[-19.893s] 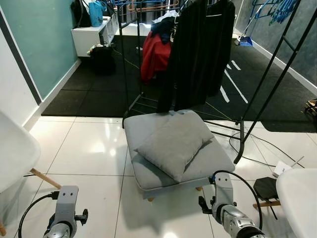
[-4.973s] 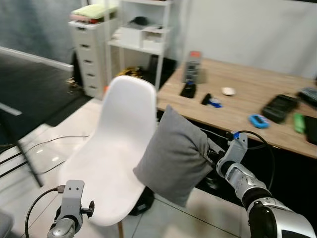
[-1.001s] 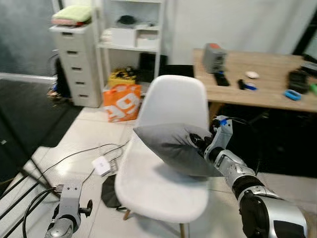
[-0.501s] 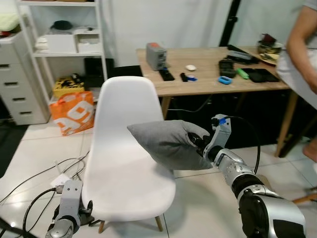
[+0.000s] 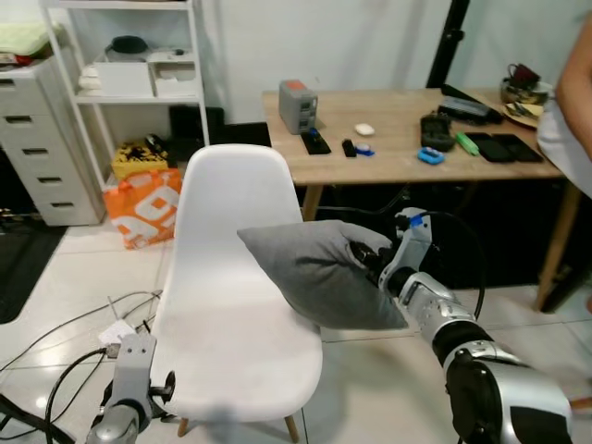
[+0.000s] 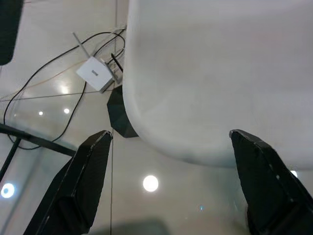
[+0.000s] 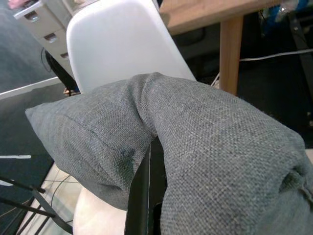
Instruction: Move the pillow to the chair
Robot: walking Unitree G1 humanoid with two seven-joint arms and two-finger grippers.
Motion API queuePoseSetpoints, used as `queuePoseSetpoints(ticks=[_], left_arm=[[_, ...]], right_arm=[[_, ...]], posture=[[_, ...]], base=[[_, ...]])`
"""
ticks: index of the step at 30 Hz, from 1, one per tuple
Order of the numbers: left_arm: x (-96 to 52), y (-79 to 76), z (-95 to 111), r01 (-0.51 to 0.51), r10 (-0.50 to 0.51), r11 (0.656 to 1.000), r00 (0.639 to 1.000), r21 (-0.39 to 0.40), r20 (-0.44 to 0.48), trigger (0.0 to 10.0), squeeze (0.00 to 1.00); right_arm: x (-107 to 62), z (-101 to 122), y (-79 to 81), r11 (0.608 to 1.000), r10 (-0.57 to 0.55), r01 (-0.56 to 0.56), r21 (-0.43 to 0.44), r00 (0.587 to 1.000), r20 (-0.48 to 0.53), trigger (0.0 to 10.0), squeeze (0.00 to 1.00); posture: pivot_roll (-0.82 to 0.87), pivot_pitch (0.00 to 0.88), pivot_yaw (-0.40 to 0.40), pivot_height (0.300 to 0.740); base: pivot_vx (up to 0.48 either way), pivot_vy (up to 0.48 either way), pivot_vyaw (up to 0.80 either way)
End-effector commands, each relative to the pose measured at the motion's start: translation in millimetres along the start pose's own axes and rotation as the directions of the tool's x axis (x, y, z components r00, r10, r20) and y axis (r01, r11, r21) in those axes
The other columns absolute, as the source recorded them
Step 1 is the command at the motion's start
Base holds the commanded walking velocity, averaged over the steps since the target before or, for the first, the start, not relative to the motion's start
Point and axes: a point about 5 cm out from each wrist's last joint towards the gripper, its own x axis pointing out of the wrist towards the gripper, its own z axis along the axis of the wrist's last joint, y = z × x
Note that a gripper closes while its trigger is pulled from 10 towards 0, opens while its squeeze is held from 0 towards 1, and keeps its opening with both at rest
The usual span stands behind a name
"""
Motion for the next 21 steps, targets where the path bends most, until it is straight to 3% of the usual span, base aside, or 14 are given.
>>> queuePoseSetpoints(ticks=[1,7,15,21], left_arm=[[-2.1,0.5,-6.6,-0.005,0.005,1.0,1.0,-0.01,-0.029,10.0,0.0],[-1.9,-1.1,-6.5,0.012,-0.012,1.0,0.999,-0.002,-0.032,10.0,0.0],[-1.8,-3.9,-7.3,0.025,-0.024,0.999,0.999,0.032,-0.042,10.0,0.0],[-1.8,-1.1,-7.3,-0.001,0.002,1.0,0.999,0.029,-0.042,10.0,0.0]], right_arm=[[1.5,11.6,1.1,1.0,0.002,-0.002,-0.019,0.999,0.048,10.0,0.0],[1.6,12.7,1.1,1.0,0.002,-0.001,-0.016,0.999,0.053,10.0,0.0],[1.9,12.9,1.6,1.0,0.005,-0.004,-0.014,0.998,0.056,10.0,0.0],[2.1,12.5,2.3,1.0,0.008,-0.007,-0.012,0.998,0.055,10.0,0.0]], posture=[[-0.16,0.046,-0.048,0.74],[-0.16,0.046,-0.046,0.74],[-0.16,0.046,-0.046,0.74],[-0.16,0.048,-0.045,0.74]], base=[[0.0,0.0,0.0],[0.0,0.0,0.0],[0.0,-0.48,0.0],[0.0,0.0,0.0]])
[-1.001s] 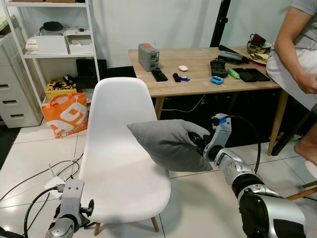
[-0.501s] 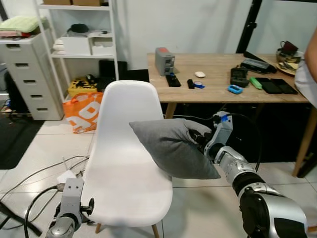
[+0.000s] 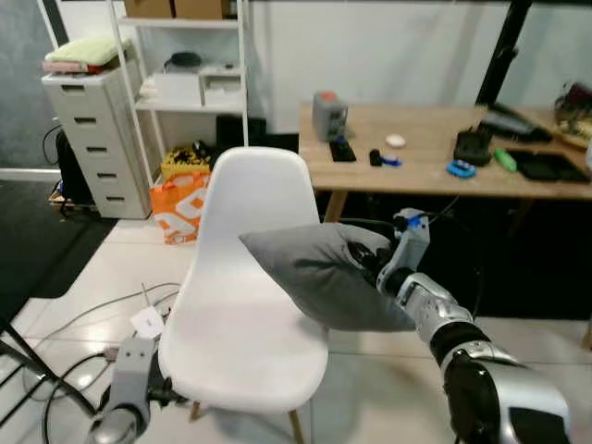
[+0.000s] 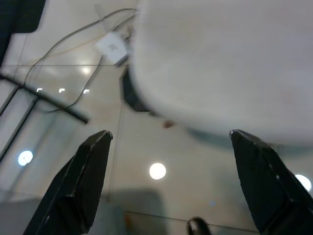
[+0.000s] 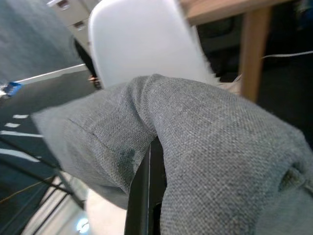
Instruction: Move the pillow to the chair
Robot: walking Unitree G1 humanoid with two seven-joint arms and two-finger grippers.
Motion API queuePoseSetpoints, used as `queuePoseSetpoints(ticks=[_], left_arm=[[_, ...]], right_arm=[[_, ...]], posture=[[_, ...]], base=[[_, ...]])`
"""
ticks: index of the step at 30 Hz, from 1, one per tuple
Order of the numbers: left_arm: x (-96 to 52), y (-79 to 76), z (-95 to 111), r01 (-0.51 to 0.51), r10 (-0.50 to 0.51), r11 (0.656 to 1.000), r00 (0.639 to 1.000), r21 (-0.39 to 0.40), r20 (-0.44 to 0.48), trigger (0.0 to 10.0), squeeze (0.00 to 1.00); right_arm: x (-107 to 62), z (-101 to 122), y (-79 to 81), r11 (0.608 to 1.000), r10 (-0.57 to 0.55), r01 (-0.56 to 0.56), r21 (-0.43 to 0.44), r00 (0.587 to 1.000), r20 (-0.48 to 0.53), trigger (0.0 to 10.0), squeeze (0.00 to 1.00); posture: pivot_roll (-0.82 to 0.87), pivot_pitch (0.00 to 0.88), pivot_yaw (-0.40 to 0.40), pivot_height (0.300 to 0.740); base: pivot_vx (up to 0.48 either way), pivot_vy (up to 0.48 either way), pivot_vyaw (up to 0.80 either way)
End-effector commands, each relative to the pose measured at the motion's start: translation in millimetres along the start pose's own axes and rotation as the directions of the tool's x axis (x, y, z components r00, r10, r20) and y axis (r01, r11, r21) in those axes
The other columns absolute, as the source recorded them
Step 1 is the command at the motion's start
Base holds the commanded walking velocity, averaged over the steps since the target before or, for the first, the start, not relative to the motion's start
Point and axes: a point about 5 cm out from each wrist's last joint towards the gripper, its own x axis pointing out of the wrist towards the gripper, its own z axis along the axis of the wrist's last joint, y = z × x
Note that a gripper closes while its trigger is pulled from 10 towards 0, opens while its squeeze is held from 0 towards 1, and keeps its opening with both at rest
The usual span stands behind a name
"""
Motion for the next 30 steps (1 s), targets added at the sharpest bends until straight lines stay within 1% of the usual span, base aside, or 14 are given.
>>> queuePoseSetpoints(ticks=[1,12,19,30], left_arm=[[-1.1,-1.0,-3.8,0.003,-0.003,1.0,1.0,0.015,-0.017,10.0,0.0],[-2.7,-4.4,-6.9,0.033,-0.033,0.999,0.999,0.018,-0.018,10.0,0.0],[-3.5,-5.9,-7.9,0.048,-0.047,0.999,0.999,0.021,-0.014,10.0,0.0],[-3.7,-5.6,-8.0,0.052,-0.052,0.998,0.999,0.023,-0.014,10.0,0.0]], right_arm=[[2.8,10.9,3.5,1.0,0.01,-0.009,-0.012,0.999,0.048,10.0,0.0],[3.5,10.6,5.5,1.0,0.025,-0.024,-0.018,0.999,0.047,10.0,0.0],[5.8,10.5,10.2,0.999,0.045,-0.044,-0.027,0.998,0.045,10.0,0.0],[6.3,9.0,12.3,0.998,0.063,-0.062,-0.03,0.997,0.042,10.0,0.0]], posture=[[-0.16,0.048,-0.045,0.74],[-0.16,0.027,-0.042,0.74],[-0.16,0.035,-0.042,0.74],[-0.16,0.037,-0.038,0.74]], base=[[0.0,0.0,0.0],[0.0,0.0,0.0],[0.346,0.0,0.0],[0.359,0.0,0.0]])
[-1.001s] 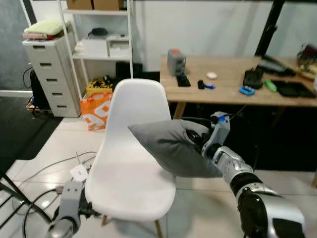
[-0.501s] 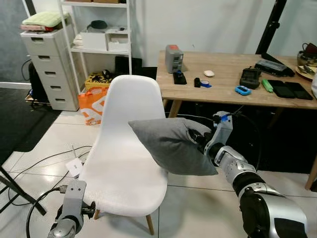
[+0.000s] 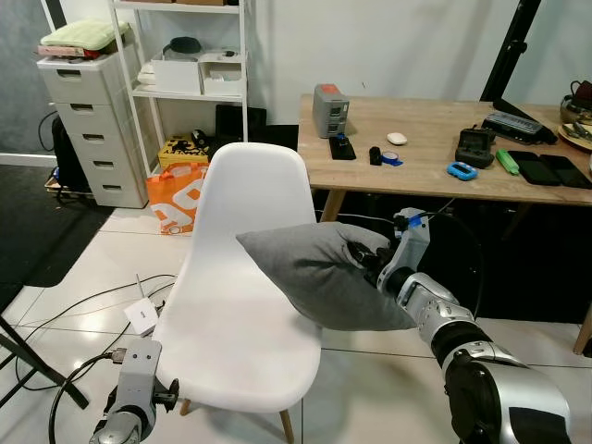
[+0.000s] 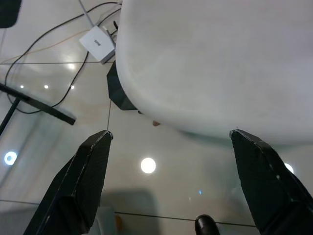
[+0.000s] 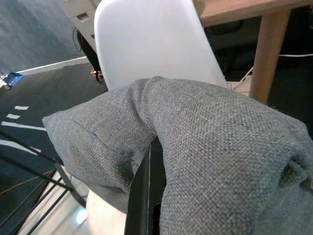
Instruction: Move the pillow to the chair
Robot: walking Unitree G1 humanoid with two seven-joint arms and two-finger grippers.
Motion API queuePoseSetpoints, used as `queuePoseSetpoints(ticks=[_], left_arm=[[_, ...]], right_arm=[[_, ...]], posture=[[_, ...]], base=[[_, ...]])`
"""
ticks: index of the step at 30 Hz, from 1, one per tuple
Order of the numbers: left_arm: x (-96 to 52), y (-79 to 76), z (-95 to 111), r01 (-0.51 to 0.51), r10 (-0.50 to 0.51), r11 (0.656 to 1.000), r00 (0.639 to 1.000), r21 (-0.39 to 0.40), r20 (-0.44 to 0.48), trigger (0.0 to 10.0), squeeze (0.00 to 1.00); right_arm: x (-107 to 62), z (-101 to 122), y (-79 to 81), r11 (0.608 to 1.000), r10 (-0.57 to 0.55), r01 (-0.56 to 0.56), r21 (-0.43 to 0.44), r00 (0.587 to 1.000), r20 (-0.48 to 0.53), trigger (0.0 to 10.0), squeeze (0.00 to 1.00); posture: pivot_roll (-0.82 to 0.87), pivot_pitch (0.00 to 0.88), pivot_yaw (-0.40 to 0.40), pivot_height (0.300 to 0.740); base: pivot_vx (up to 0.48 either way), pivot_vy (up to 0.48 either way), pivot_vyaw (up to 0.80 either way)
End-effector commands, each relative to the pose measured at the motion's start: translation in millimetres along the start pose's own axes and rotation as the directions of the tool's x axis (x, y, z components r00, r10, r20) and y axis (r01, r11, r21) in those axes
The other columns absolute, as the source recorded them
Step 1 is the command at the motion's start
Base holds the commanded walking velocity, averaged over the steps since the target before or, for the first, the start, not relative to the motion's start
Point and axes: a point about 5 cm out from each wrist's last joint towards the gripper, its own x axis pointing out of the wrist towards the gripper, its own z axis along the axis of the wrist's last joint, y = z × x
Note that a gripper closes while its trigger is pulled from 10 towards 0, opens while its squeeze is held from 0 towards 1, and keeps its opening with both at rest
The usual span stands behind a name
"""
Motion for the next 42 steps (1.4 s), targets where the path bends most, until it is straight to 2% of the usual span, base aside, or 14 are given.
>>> queuePoseSetpoints(ticks=[1,19,25,30,31,35,37,42], left_arm=[[-1.0,-2.2,-3,0.013,-0.013,1.0,1.0,0.01,-0.008,10.0,0.0],[0.3,-0.6,0,-0.002,0.002,1.0,1.0,-0.003,-0.001,10.0,0.0],[0.3,1.5,0,-0.012,0.012,1.0,1.0,-0.008,-0.001,10.0,0.0],[0.4,1.8,0,-0.013,0.013,1.0,1.0,-0.005,-0.003,10.0,0.0],[0.4,1.9,1,-0.011,0.011,1.0,1.0,-0.003,-0.001,10.0,0.0],[0.4,2.3,1,-0.01,0.01,1.0,1.0,-0.001,0.0,10.0,0.0],[0.1,3.4,1,-0.01,0.01,1.0,1.0,0.003,0.004,10.0,0.0],[-0.7,5.1,0,-0.012,0.012,1.0,1.0,0.006,0.005,10.0,0.0]], right_arm=[[2.5,9,3.1,1.0,0.011,-0.01,-0.024,0.999,0.035,10.0,0.0],[2.4,10,2.8,0.999,0.014,-0.012,-0.047,1.0,0.028,10.0,0.0],[8.3,7,13.8,0.988,0.058,-0.062,-0.141,0.998,-0.031,10.0,0.0],[12.4,9,20.7,0.982,0.086,-0.093,-0.163,0.995,-0.052,10.0,0.0],[16.3,13,28.3,0.976,0.128,-0.137,-0.171,0.99,-0.062,10.0,0.0],[21.1,18,39.5,0.965,0.198,-0.206,-0.165,0.978,-0.064,10.0,0.0],[28.1,28,60.8,0.933,0.337,-0.34,-0.116,0.94,-0.047,10.0,0.0],[32.6,32,74.7,0.907,0.401,-0.405,-0.118,0.914,-0.053,10.0,0.0]], posture=[[-0.16,0.037,-0.038,0.74],[-0.16,0.044,-0.041,0.74],[-0.16,0.044,-0.039,0.74],[-0.16,0.052,-0.036,0.74],[-0.16,0.056,-0.035,0.74],[-0.15,0.061,-0.033,0.74],[-0.15,0.066,-0.029,0.74],[-0.13,0.077,-0.022,0.74]], base=[[0.36,0.0,0.0],[0.318,0.0,0.0],[0.0,0.0,0.0],[0.0,0.0,0.0],[0.0,0.0,0.0],[0.0,0.0,0.0],[0.0,0.0,0.0],[0.0,0.0,0.0]])
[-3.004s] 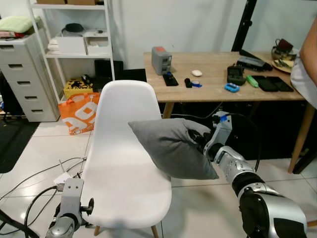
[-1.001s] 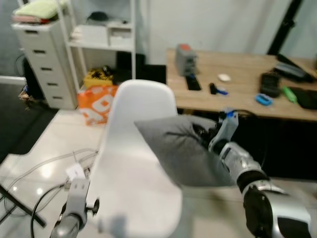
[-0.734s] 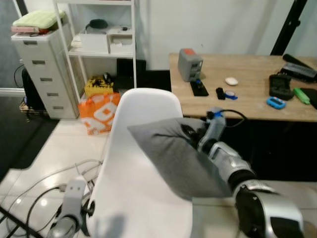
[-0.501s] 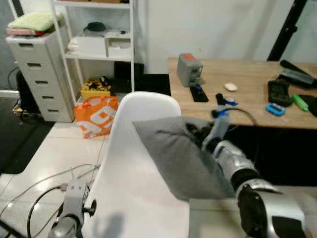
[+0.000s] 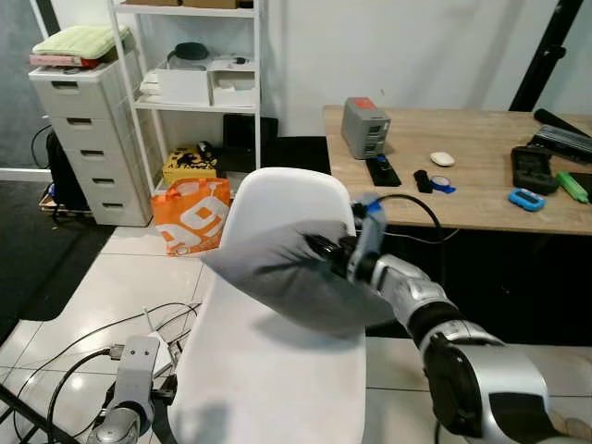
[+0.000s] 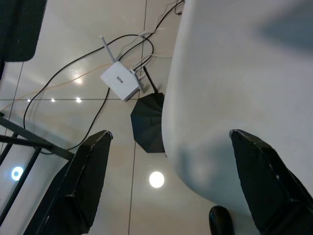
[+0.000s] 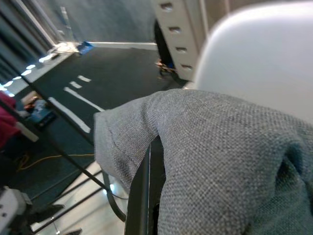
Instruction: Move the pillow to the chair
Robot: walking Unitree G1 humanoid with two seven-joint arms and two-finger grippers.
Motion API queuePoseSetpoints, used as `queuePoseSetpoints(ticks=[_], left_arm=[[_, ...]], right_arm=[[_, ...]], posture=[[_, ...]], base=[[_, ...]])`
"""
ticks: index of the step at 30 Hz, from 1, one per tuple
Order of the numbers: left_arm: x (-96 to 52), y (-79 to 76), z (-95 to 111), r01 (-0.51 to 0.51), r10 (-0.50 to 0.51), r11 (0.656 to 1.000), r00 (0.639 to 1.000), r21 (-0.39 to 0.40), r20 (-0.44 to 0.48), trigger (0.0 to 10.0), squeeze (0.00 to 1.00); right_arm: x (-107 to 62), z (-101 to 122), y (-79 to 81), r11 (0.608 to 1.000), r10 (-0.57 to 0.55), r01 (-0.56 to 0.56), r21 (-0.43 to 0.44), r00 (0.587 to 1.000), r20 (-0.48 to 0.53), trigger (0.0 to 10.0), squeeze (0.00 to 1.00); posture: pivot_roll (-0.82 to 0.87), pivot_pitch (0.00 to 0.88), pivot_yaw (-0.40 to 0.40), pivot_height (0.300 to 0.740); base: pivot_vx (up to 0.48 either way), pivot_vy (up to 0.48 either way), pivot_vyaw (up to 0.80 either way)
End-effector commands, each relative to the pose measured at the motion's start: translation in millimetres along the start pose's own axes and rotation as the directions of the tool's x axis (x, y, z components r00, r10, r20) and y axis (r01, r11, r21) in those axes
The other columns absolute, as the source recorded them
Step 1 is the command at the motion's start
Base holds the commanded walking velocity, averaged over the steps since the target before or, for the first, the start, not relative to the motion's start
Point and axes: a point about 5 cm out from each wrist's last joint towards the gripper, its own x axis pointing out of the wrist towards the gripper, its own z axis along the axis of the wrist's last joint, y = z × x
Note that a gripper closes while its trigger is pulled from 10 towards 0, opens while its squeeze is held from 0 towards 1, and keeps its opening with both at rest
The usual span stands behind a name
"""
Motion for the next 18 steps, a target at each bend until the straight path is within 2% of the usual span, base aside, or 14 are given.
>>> queuePoseSetpoints(ticks=[1,4,5,6,7,9,10,18], left_arm=[[-2.8,3.8,-5,-0.001,0.001,1.0,1.0,0.013,-0.009,10.0,0.0],[-4.2,6.2,-7,-0.001,0.001,1.0,1.0,0.02,-0.01,10.0,0.0],[-5.4,8.3,-9,0.0,0.0,1.0,1.0,0.026,-0.012,10.0,0.0],[-5.4,8.3,-9,0.0,0.0,1.0,1.0,0.026,-0.012,10.0,0.0],[-6.2,9.9,-10,0.002,-0.001,0.999,1.0,0.032,-0.015,10.0,0.0],[-6.6,10.6,-11,0.002,-0.002,0.999,1.0,0.034,-0.016,10.0,0.0],[-7.3,11.7,-12,0.005,-0.005,0.999,1.0,0.039,-0.019,10.0,0.0],[-10.8,16.0,-19,0.011,-0.009,0.998,0.999,0.057,-0.038,10.0,0.0]], right_arm=[[6.5,13,6.8,0.998,0.026,-0.025,-0.054,0.999,0.028,10.0,0.0],[2.9,0,-1.3,0.992,-0.088,0.085,-0.089,0.996,-0.033,10.0,0.0],[-7.6,-19,-11.6,0.985,-0.159,0.153,-0.082,0.984,-0.085,10.0,0.0],[-7.6,-19,-11.6,0.985,-0.159,0.153,-0.082,0.984,-0.085,10.0,0.0],[-14.2,-32,-15.3,0.985,-0.165,0.157,-0.074,0.978,-0.126,10.0,0.0],[-16.7,-38,-16.3,0.985,-0.165,0.156,-0.068,0.975,-0.15,10.0,0.0],[-21.5,-48,-17.8,0.987,-0.158,0.151,-0.054,0.971,-0.179,10.0,0.0],[-34.2,-73,-20.8,0.988,-0.156,0.154,-0.027,0.958,-0.241,10.0,0.0]], posture=[[-0.13,0.08,-0.018,0.74],[-0.13,0.091,-0.013,0.74],[-0.12,0.104,-0.005,0.74],[-0.12,0.104,-0.005,0.74],[-0.12,0.111,0.001,0.74],[-0.12,0.113,0.003,0.74],[-0.12,0.117,0.01,0.735],[-0.12,0.116,0.021,0.7]], base=[[0.0,0.0,0.0],[0.0,0.0,0.0],[0.0,0.0,0.0],[0.0,0.0,0.0],[0.0,0.0,0.0],[0.0,0.0,0.0],[0.0,0.0,0.0],[0.0,0.0,0.0]])
